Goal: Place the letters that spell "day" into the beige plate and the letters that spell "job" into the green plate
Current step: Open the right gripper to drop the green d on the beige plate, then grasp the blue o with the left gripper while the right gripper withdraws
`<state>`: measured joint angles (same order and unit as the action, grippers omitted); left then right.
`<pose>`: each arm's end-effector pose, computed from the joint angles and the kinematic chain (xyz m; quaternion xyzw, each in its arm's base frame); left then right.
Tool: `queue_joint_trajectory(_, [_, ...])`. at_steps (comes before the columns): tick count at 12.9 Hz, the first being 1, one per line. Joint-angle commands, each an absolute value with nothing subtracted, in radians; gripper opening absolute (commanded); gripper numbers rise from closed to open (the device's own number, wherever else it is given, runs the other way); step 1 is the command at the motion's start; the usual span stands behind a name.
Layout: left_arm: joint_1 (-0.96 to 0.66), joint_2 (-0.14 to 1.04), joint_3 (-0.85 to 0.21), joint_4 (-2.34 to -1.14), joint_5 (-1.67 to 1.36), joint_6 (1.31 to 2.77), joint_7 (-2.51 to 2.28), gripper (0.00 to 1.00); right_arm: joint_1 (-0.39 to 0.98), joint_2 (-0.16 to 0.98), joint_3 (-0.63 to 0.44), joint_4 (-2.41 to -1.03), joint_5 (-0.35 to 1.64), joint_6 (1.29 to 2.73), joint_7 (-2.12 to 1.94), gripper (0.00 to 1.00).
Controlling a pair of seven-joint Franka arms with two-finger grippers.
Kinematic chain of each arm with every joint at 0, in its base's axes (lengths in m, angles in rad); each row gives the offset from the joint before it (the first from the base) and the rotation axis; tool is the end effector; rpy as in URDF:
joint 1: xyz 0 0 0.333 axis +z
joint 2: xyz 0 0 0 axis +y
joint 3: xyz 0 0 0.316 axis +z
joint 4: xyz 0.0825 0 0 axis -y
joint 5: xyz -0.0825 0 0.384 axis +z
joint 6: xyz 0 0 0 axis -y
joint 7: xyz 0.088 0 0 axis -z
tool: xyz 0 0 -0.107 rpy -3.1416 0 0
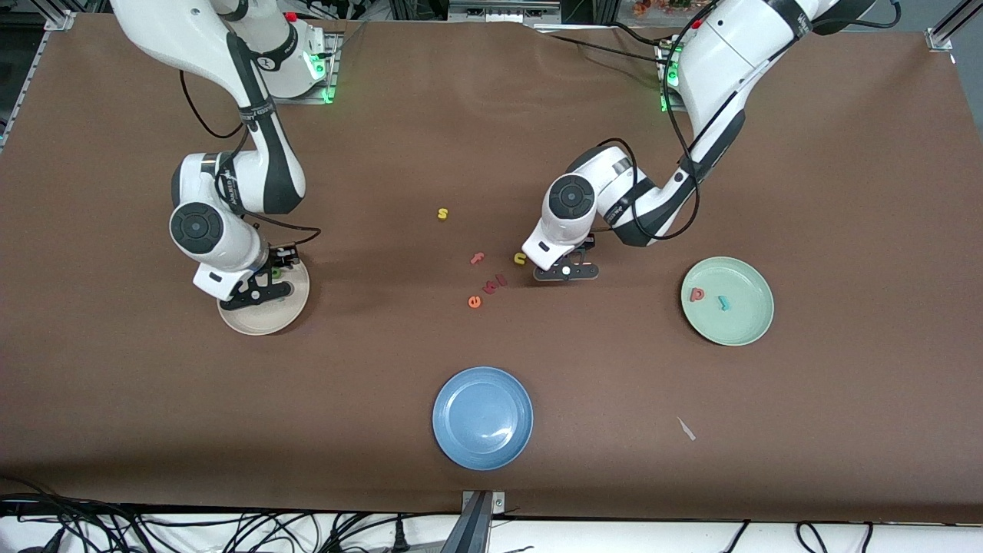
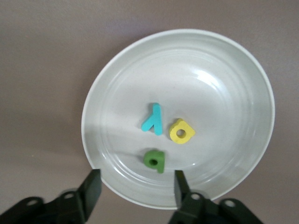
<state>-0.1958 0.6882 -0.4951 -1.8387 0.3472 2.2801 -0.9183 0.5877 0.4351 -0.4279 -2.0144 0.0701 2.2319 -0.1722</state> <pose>0.4961 -0.3819 0.1774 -0.9967 -0.0262 0.0729 0.0260 0.5748 0.0992 0.2398 0.9827 0.1504 -0.0879 0.0629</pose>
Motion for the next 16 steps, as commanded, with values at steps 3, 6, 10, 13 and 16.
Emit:
queue_joint_trajectory(3, [-0.196, 0.693, -0.492, -1.832, 0.380, 2.293, -0.927, 0.38, 0.592, 0.433, -0.422, -1.821, 0.083, 1.966, -0.123, 1.00])
queue_joint_trajectory(6, [-0.198, 0.707, -0.489, -1.832, 0.390, 2.301, -0.925, 0.35, 0.598, 0.431, -0.417, -1.695, 0.083, 1.759, -0.060, 1.00])
queue_joint_trajectory(10, [-0.190, 0.704, -0.492, -1.832, 0.425, 2.306, -0.927, 0.00, 0.597, 0.420, -0.423, -1.576, 0.092, 1.559, -0.038, 1.00])
queue_joint_trajectory(13, [-0.173, 0.667, -0.495, -1.832, 0.422, 2.280, -0.930, 0.00, 0.597, 0.410, -0.423, -1.493, 0.097, 1.433, -0.031, 1.00])
queue_joint_trajectory(16, [-0.146, 0.595, -0.506, -1.829, 0.407, 2.185, -0.898, 0.00, 0.600, 0.394, -0.417, -1.450, 0.098, 1.379, -0.032, 1.00])
